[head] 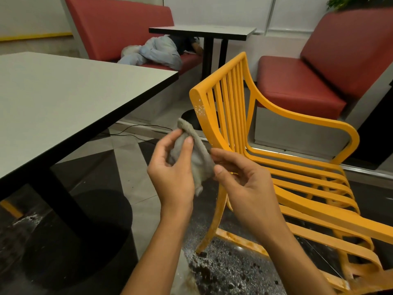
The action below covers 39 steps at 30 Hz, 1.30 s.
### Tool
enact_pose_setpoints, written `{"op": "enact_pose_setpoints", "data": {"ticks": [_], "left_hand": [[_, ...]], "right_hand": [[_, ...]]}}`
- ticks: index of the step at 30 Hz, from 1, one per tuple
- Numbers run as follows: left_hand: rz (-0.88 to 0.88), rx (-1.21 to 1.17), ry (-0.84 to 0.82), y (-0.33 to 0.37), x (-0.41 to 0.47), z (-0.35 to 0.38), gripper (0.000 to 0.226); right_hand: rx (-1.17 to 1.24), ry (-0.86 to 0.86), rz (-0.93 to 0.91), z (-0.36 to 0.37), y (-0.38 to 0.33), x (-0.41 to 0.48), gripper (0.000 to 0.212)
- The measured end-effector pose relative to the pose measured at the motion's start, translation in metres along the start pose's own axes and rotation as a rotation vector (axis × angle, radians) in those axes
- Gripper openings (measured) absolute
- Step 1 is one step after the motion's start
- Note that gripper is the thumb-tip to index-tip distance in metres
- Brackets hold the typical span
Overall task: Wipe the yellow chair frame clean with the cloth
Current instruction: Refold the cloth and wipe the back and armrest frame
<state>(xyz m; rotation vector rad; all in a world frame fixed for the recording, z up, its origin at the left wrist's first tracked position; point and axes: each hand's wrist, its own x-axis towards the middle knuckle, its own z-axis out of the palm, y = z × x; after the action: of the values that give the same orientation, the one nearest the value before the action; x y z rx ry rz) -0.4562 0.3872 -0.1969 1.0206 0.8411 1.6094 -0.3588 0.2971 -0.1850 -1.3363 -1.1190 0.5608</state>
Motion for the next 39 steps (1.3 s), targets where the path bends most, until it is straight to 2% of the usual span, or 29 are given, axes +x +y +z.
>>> {"op": "enact_pose_setpoints", "data": {"ticks": [4, 8, 11, 15, 21, 26, 31, 36, 39], "left_hand": [[0.294, 0.181, -0.051, 0.001, 0.016, 0.014, 0.039], [0.48, 0.277, -0.042, -0.009, 0.029, 0.028, 0.036], [0.552, 0.32, -0.058, -0.018, 0.037, 0.034, 0.036], [0.593, 0.334, -0.09, -0.026, 0.041, 0.036, 0.042], [0.741, 0.436, -0.064, -0.033, 0.049, 0.021, 0.028], [0.788, 0.453, -0.017, -0.024, 0.061, 0.025, 0.027], [0.787, 0.459, -0.076, -0.027, 0.056, 0.027, 0.035], [0.813, 0.487, -0.129, -0.043, 0.051, 0.017, 0.026], [0.829, 0.474, -0.099, -0.032, 0.057, 0.02, 0.025]], "right_hand": [[-0.206, 0.097, -0.013, -0.027, 0.015, 0.0, 0.026], [-0.59, 0.183, -0.093, -0.047, 0.037, 0.007, 0.031], [-0.687, 0.192, -0.102, -0.056, 0.053, 0.012, 0.035], [-0.654, 0.176, -0.066, -0.061, 0.068, 0.015, 0.032], [-0.56, 0.145, -0.017, -0.064, 0.082, 0.016, 0.03], [-0.492, 0.182, 0.001, -0.063, 0.087, 0.016, 0.037], [-0.48, 0.203, -0.002, -0.063, 0.089, 0.015, 0.038], [-0.453, 0.217, -0.013, -0.063, 0.089, 0.015, 0.039], [-0.453, 0.221, -0.019, -0.063, 0.09, 0.015, 0.04]]}}
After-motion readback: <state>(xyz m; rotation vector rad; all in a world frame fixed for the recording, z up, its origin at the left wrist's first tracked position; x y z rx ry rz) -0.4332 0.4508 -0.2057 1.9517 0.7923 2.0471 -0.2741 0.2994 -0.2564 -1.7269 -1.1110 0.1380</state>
